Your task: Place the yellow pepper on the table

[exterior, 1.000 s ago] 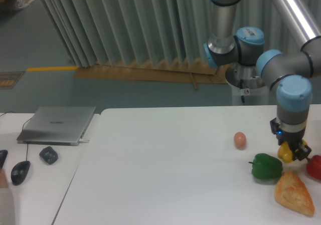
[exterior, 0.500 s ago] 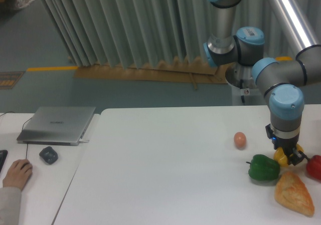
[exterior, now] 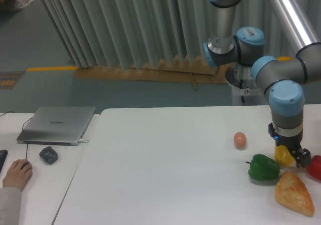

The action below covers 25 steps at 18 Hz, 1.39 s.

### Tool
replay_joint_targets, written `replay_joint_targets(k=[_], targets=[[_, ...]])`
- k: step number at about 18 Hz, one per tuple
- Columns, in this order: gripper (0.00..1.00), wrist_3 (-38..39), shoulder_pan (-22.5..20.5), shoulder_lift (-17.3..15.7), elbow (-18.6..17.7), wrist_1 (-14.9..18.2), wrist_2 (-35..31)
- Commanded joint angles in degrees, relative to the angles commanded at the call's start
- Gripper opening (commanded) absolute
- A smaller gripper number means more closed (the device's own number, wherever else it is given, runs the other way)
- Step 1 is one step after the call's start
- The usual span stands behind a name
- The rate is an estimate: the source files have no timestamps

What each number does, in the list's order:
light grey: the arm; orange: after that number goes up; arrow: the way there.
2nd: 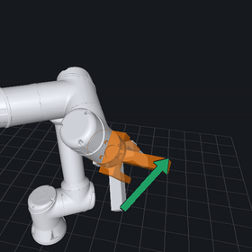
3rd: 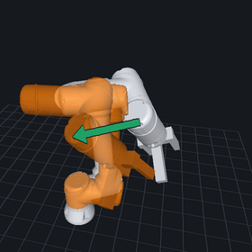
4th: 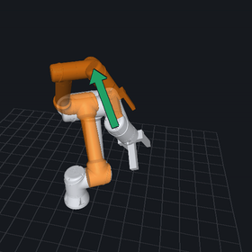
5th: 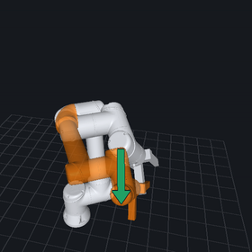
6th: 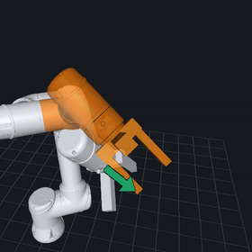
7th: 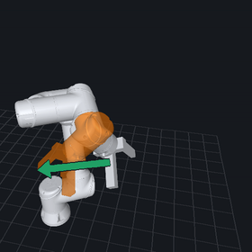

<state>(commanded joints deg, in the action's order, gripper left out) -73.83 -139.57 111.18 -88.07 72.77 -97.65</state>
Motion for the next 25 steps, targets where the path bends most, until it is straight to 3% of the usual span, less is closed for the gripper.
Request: replay_joint_targets(k=[6, 10, 15, 17, 25], targets=[[1.00, -0.4, 1.1, -4.2, 0.9, 0.3, 1.0], [1.00, -5.2, 1.8, -8.3, 1.5, 5.3, 3.0], [1.00, -5.4, 2.0, -9.8, 5.6, 18.3, 4.9], [1.00, -5.4, 2.6, -11.9, 5.3, 19.1, 5.5], [1.00, -4.8, 5.8, -13.7, 5.0, 23.2, 8.2]])
